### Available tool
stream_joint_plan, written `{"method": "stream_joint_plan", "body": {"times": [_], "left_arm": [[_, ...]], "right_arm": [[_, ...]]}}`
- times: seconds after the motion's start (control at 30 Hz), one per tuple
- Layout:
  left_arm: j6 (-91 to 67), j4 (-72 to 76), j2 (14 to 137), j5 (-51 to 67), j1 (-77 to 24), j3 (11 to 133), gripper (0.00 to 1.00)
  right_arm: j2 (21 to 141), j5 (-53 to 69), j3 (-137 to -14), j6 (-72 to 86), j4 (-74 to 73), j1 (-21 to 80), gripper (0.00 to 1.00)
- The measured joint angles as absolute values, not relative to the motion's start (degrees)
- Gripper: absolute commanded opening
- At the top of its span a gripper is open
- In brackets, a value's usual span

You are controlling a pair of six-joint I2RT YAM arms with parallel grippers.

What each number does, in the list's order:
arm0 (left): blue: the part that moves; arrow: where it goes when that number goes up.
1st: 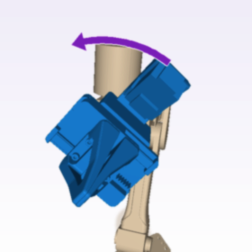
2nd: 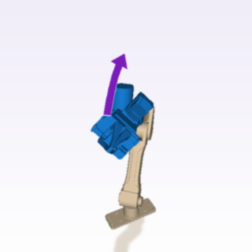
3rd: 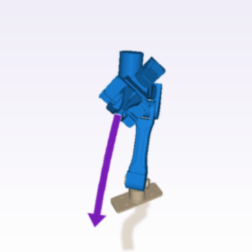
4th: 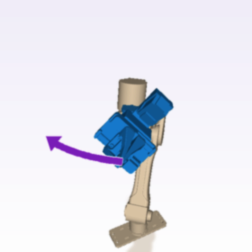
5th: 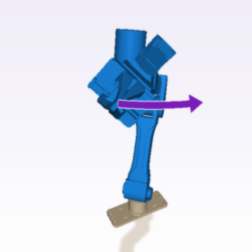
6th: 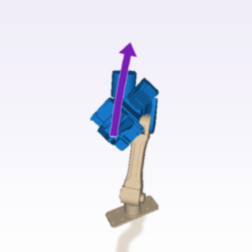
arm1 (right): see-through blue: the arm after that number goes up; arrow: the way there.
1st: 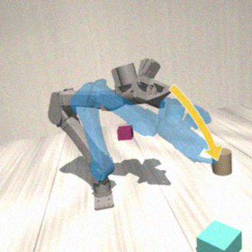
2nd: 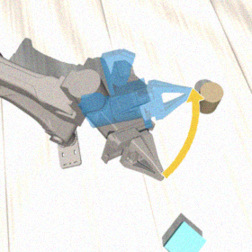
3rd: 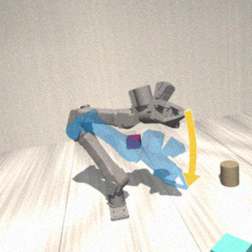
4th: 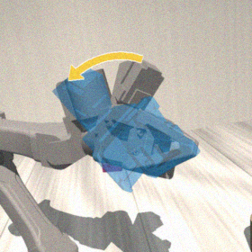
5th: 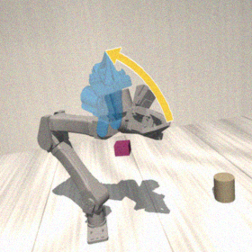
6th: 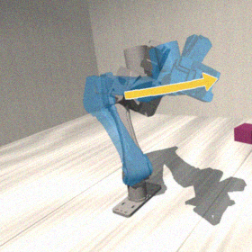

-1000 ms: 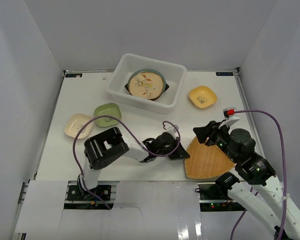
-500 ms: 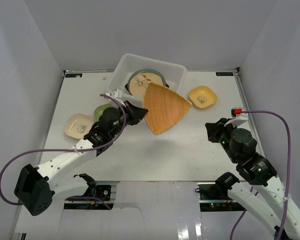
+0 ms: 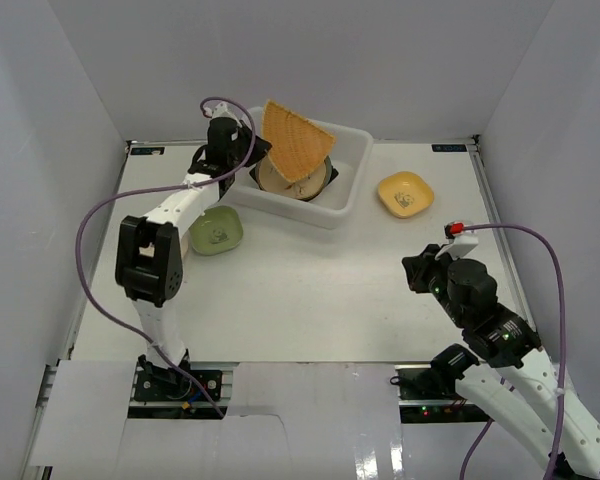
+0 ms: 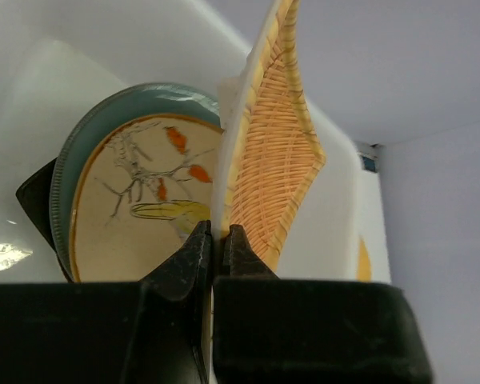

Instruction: Place the plates into the plastic bin on the countertop

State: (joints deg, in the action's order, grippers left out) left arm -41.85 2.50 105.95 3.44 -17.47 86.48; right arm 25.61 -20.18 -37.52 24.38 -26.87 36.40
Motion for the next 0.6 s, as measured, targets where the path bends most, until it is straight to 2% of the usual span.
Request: {"method": "stream_joint_plan", "body": {"times": [0.17,0.2,0.23,0.27,0.37,0.4,0.47,0.6], "left_arm": [[-42.5,-1.6,116.8,7.3,-15.4,90.8,0.01],[-42.8,-2.0,117.8,8.1,-15.0,90.8,0.06],[-43.0,-2.2,118.4,8.8,-14.7,90.9,0.15],[-43.1,-2.4,118.7,9.3,-14.6,91.1,0.41],[-42.0,-3.9,119.0,10.0,-14.7,92.2,0.72],[-41.6,-4.3,119.0,10.0,-14.7,92.5,0.87],[-40.6,-4.8,118.9,9.7,-14.8,92.7,0.98],[-38.4,-6.0,118.7,9.0,-14.8,92.1,0.98]], "right_arm": [[25.6,-19.7,-35.0,24.4,-27.0,36.4,0.14],[25.6,-19.7,-34.7,24.4,-27.0,36.4,0.14],[25.6,-19.7,-34.3,24.4,-26.9,36.4,0.15],[25.6,-19.7,-33.8,24.4,-26.9,36.4,0.17],[25.6,-19.7,-32.5,25.0,-27.0,36.4,0.26],[25.6,-19.8,-32.1,25.1,-26.9,36.4,0.31],[26.2,-20.2,-31.4,25.4,-26.9,36.4,0.37],[29.4,-21.0,-29.8,26.0,-26.3,36.4,0.46]]}}
